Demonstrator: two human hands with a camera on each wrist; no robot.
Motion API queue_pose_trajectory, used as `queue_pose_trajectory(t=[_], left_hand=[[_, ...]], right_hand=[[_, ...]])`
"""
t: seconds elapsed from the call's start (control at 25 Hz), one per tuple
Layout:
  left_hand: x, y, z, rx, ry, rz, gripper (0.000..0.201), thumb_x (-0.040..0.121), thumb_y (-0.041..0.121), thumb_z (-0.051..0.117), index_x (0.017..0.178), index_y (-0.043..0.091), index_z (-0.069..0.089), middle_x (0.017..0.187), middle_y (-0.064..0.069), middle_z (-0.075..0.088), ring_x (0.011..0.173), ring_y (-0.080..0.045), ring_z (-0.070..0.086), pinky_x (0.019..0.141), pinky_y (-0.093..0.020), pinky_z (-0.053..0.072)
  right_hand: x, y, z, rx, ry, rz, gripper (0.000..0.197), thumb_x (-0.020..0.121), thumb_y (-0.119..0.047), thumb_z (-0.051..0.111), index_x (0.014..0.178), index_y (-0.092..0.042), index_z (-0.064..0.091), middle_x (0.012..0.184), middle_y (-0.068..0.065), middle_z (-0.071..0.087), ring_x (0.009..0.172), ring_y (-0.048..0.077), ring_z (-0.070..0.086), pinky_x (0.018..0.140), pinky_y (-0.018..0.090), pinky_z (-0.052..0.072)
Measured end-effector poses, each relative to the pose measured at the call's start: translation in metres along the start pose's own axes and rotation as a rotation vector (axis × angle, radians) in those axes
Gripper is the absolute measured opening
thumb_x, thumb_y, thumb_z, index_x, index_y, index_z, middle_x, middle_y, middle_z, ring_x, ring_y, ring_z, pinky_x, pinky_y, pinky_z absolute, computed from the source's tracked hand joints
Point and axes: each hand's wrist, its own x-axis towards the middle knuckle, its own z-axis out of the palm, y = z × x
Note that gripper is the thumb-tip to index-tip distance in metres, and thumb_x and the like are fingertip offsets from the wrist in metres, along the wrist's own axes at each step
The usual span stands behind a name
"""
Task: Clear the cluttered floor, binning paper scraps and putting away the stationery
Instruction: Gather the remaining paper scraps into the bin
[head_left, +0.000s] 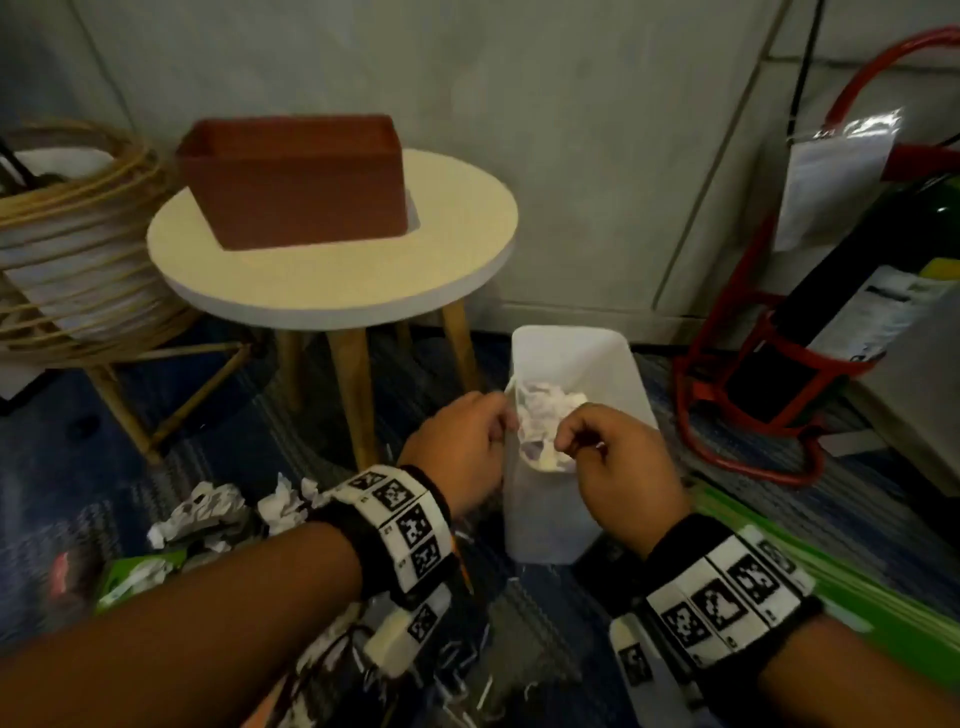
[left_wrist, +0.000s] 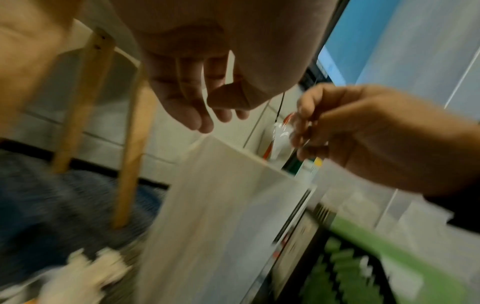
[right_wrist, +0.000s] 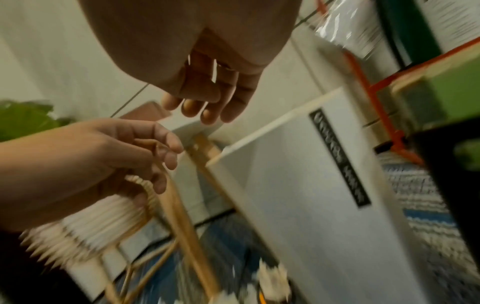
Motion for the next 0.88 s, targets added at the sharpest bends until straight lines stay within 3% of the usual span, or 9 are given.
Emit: queue_pose_trajectory(t=[0.08,0.16,0.24,0.36,0.44,0.52,0.68,0.8,0.88], left_hand=[[-0.019,-0.033,0.001,0.111,-0.096,-0.034,0.023,0.079,0.013,0.052,0.085,0.034,0.051,0.087,0.01,0.056,0.087,-0.022,0.059,0.075,-0.036,0.05],[-0.044,-0.077,0.01,0.236,-0.217,-0.082,0.015,0.08,0.018,0.055,0.087,0.031,0.054,0.091,0.004,0.062,0.092,-0.025,0.06,0.073,-0.031,0.045],[-0.069,-0.123,0.022,0.306,-0.339,-0.165,0.011,0.083,0.02,0.054,0.091,0.025,0.056,0.096,-0.001,0.064,0.093,-0.026,0.06,0.07,-0.029,0.042],[-0.108,-0.183,0.047,0.328,-0.497,-0.308,0.013,0.089,0.017,0.05,0.099,0.018,0.057,0.099,-0.009,0.061,0.091,-0.03,0.059,0.066,-0.033,0.042],[-0.13,-0.215,0.064,0.345,-0.552,-0.37,0.021,0.092,0.015,0.047,0.112,0.016,0.054,0.104,-0.013,0.058,0.095,-0.034,0.058,0.065,-0.035,0.04],[-0.149,-0.243,0.083,0.349,-0.564,-0.383,0.037,0.092,0.013,0.046,0.129,0.015,0.045,0.114,-0.016,0.055,0.102,-0.037,0.056,0.07,-0.039,0.044],[-0.164,-0.268,0.114,0.363,-0.521,-0.299,0.061,0.087,0.012,0.047,0.145,0.011,0.029,0.131,-0.017,0.042,0.116,-0.036,0.044,0.088,-0.045,0.044],[-0.152,-0.267,0.126,0.318,-0.398,-0.297,0.059,0.087,0.011,0.05,0.143,0.016,0.031,0.138,-0.012,0.034,0.119,-0.033,0.041,0.088,-0.043,0.047],[-0.14,-0.265,0.129,0.349,-0.341,-0.247,0.049,0.083,0.015,0.064,0.129,0.02,0.049,0.136,-0.016,0.035,0.104,-0.037,0.054,0.073,-0.042,0.055]], right_hand=[[-0.011,-0.004,0.032,-0.078,-0.251,-0.066,0.025,0.074,-0.002,0.046,0.075,-0.023,0.059,0.078,-0.009,0.06,0.076,0.009,0.054,0.07,0.02,0.043],[-0.027,0.007,0.079,-0.236,-0.593,-0.127,0.019,0.076,-0.012,0.045,0.082,-0.023,0.06,0.084,-0.006,0.061,0.082,0.015,0.056,0.073,0.032,0.046],[-0.043,0.028,0.126,-0.38,-0.913,-0.134,0.018,0.08,-0.013,0.046,0.089,-0.021,0.059,0.093,0.0,0.063,0.089,0.023,0.057,0.077,0.037,0.047],[-0.068,0.068,0.183,-0.455,-1.137,-0.005,0.016,0.087,-0.016,0.044,0.093,-0.018,0.059,0.097,0.007,0.061,0.091,0.029,0.056,0.078,0.035,0.044],[-0.086,0.092,0.212,-0.42,-1.138,0.036,0.029,0.085,-0.021,0.041,0.1,-0.011,0.063,0.103,0.012,0.061,0.098,0.03,0.057,0.081,0.033,0.042],[-0.106,0.115,0.234,-0.444,-1.097,0.12,0.035,0.087,-0.016,0.051,0.121,-0.011,0.059,0.123,0.01,0.055,0.114,0.029,0.054,0.093,0.033,0.042],[-0.128,0.143,0.263,-0.426,-0.807,0.203,0.052,0.085,-0.033,0.065,0.133,-0.023,0.047,0.133,0.002,0.045,0.118,0.024,0.05,0.095,0.034,0.047],[-0.113,0.142,0.283,-0.43,-0.647,0.189,0.06,0.079,-0.042,0.069,0.132,-0.026,0.046,0.136,0.003,0.04,0.121,0.026,0.046,0.098,0.037,0.046],[-0.091,0.137,0.297,-0.436,-0.625,0.179,0.065,0.077,-0.038,0.07,0.136,-0.028,0.045,0.144,0.005,0.036,0.132,0.028,0.038,0.106,0.038,0.039]])
